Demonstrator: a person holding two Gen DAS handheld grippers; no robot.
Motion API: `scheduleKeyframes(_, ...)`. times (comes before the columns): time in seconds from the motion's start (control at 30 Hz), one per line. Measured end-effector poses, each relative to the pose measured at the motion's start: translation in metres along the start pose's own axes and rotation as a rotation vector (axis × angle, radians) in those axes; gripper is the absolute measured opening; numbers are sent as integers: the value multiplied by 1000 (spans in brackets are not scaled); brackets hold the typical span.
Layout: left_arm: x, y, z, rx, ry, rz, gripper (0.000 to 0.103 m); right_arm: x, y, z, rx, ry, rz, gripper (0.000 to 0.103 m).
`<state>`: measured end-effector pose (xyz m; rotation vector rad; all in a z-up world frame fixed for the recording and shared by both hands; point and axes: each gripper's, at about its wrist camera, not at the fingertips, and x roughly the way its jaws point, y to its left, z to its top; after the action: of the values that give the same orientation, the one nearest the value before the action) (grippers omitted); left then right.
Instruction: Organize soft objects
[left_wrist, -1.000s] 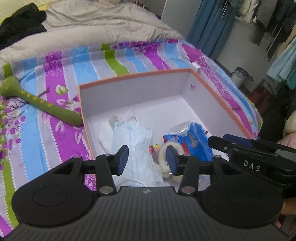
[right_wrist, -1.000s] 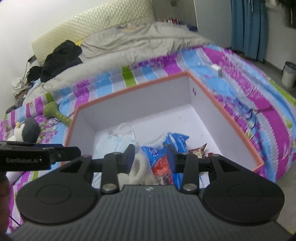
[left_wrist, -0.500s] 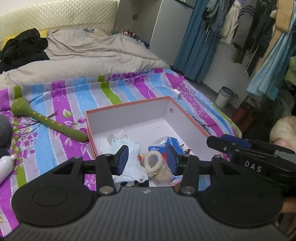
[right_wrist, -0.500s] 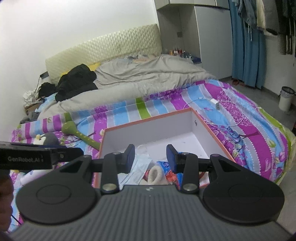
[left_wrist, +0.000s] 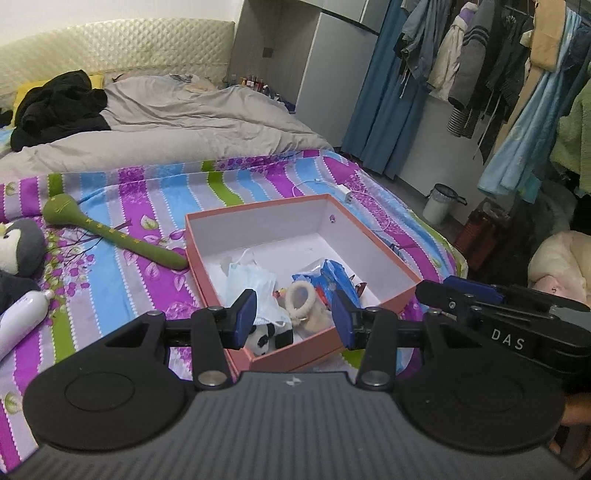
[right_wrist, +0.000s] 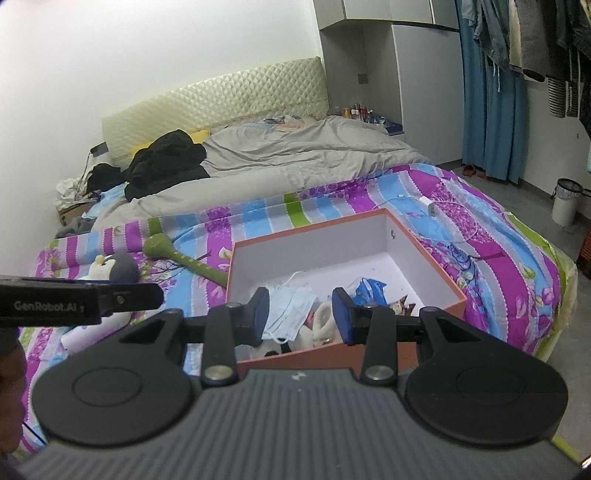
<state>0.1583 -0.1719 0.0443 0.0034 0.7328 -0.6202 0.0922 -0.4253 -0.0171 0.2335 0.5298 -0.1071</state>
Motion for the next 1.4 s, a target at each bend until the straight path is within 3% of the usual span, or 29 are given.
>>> scheduleKeyframes(0.27, -21, -1, -20, -31, 5, 14, 51, -16, -3, -21, 43, 48, -33, 41)
scheduleKeyframes(0.6, -14, -12, -32, -35, 25, -1, 51, -19, -4, -34, 53, 71, -43, 41)
scheduleKeyframes(1.27, -9, -6, -34, -49, 30, 59, 51, -11, -1, -30, 22, 74, -21, 41)
scheduleKeyframes(1.33, -8, -4, -33, -55, 31, 58, 55, -10, 0, -30, 20, 79, -21, 41)
scheduleKeyframes(1.4, -8, -2, -33, -59, 30, 65, 69, -8, 0, -29, 15, 79, -30, 43)
